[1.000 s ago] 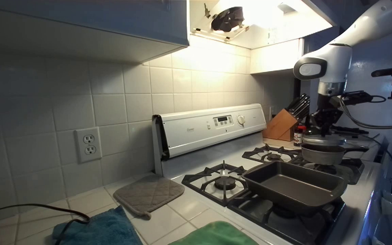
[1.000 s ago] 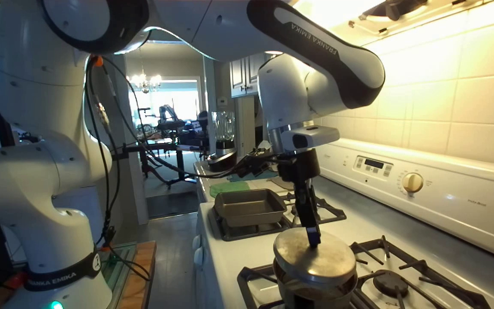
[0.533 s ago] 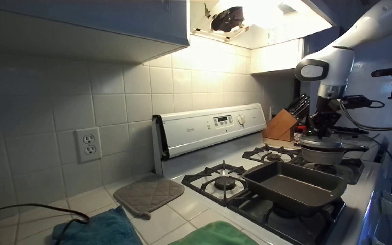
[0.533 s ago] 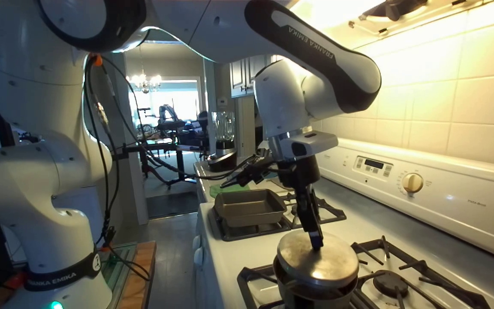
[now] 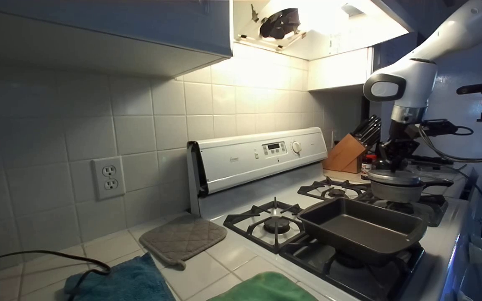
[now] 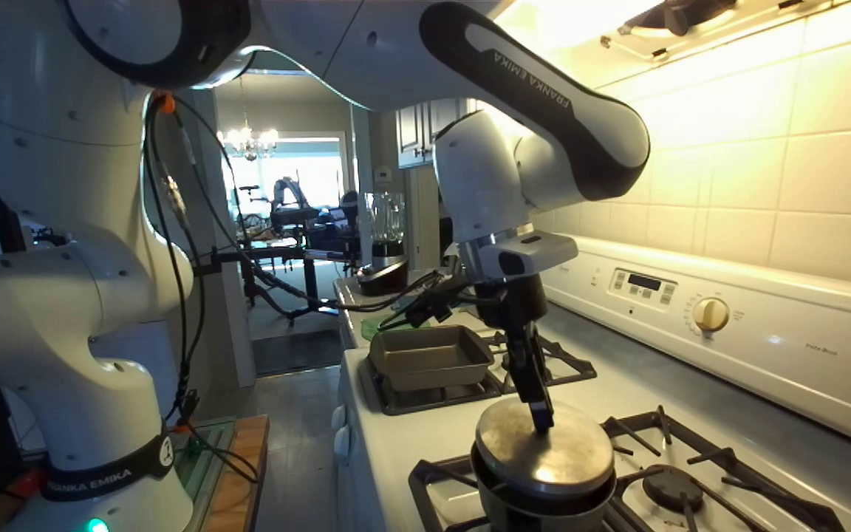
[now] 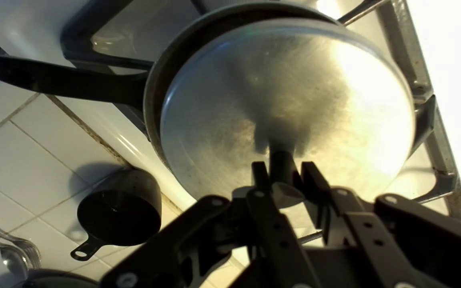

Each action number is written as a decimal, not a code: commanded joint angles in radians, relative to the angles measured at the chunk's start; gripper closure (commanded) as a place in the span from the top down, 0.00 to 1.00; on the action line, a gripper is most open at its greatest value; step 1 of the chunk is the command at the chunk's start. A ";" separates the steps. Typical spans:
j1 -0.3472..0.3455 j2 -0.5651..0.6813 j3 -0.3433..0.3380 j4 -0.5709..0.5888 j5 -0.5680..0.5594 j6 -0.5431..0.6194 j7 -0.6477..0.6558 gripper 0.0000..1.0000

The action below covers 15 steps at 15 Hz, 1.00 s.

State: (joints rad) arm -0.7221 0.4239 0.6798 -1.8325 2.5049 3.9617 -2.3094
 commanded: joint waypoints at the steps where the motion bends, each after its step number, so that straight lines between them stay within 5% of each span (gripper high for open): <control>1: -0.019 -0.055 0.006 -0.057 0.019 -0.038 0.010 0.06; 15: -0.040 -0.093 0.002 -0.110 0.015 -0.065 0.016 0.06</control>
State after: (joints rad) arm -0.7457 0.3883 0.6793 -1.8854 2.5049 3.9329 -2.3083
